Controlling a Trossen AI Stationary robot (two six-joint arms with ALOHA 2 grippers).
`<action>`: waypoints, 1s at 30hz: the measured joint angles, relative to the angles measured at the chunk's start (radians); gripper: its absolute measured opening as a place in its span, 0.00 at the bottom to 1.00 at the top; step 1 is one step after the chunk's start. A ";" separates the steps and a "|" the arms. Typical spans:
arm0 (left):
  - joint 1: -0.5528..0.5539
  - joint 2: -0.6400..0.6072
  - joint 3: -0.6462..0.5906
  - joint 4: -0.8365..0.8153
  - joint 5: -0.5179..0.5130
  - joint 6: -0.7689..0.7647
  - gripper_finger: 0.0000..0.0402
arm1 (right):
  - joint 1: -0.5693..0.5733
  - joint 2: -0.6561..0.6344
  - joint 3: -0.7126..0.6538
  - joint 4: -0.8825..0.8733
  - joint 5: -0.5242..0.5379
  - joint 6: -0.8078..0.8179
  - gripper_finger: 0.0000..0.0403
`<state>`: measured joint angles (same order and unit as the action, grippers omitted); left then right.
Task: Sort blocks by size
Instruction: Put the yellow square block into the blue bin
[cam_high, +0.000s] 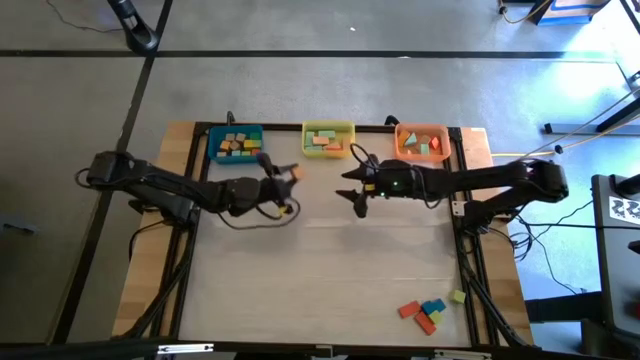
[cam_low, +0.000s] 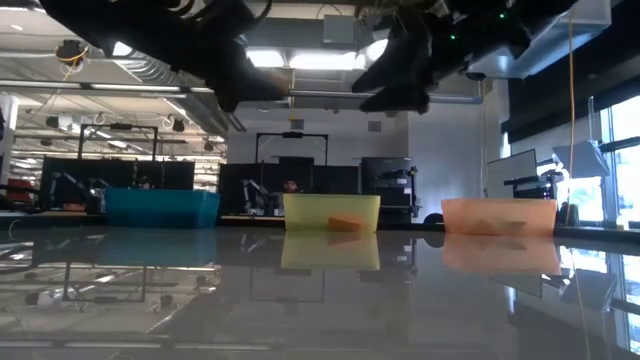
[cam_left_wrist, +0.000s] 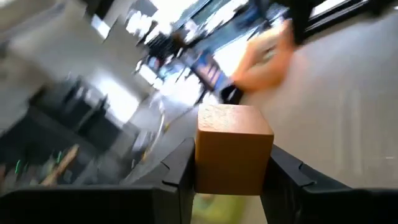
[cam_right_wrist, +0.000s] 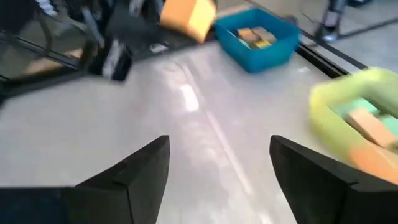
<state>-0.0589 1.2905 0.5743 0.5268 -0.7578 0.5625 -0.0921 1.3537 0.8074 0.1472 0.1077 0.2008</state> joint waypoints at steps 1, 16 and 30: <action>0.014 -0.026 0.000 -0.038 -0.021 -0.028 0.29 | 0.000 -0.009 0.000 -0.025 0.010 0.001 0.67; 0.471 -0.267 0.000 -0.599 0.017 -0.520 0.29 | 0.001 0.004 0.000 -0.069 0.015 0.008 0.67; 0.839 -0.164 0.000 -0.848 0.380 -0.747 0.29 | 0.000 0.004 0.000 -0.075 0.015 0.010 0.67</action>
<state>0.7800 1.1263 0.5739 -0.3209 -0.3780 -0.1848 -0.0921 1.3575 0.8070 0.0717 0.1226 0.2106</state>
